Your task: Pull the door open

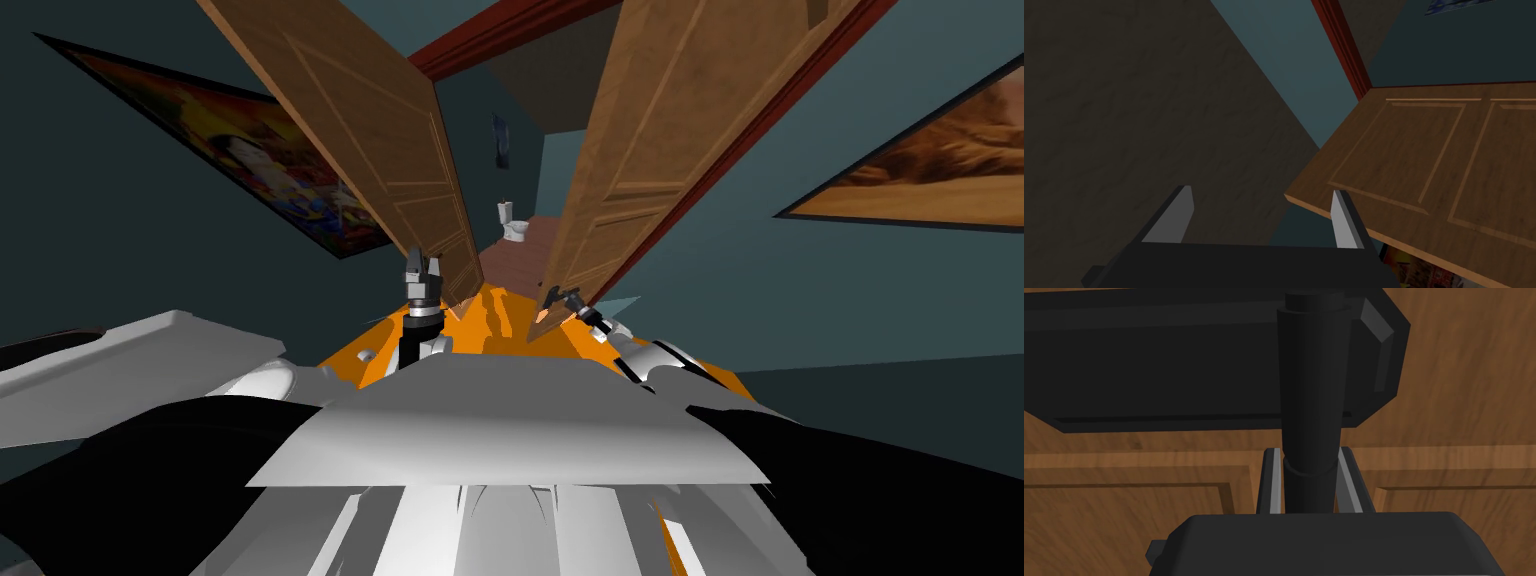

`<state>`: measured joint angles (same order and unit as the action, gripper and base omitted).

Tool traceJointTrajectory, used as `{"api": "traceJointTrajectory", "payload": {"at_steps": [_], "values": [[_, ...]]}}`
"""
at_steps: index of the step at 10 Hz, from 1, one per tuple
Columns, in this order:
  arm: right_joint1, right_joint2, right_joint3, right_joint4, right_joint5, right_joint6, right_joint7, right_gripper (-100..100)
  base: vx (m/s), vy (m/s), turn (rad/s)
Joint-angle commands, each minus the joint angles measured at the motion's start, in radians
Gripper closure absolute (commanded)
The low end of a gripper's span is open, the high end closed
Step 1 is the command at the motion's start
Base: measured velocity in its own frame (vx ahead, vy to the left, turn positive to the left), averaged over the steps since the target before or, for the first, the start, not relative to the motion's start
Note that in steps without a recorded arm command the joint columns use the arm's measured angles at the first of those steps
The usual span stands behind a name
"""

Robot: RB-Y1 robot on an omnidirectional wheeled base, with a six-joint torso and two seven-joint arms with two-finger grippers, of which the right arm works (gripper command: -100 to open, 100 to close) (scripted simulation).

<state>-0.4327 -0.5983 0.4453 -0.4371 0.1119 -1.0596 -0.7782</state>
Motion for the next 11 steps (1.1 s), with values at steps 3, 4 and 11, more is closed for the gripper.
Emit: {"api": "traceJointTrajectory", "payload": {"at_steps": [3,4,11], "values": [[0.009,-0.020,0.011,0.009,0.000,-0.047,-0.012,100,-0.136,-0.147,0.102],[0.009,-0.020,0.011,0.016,0.000,-0.047,-0.012,100,-0.038,-0.022,-0.022],[0.013,-0.022,0.027,0.017,-0.003,-0.056,-0.013,100,-0.101,-0.113,0.113]]}}
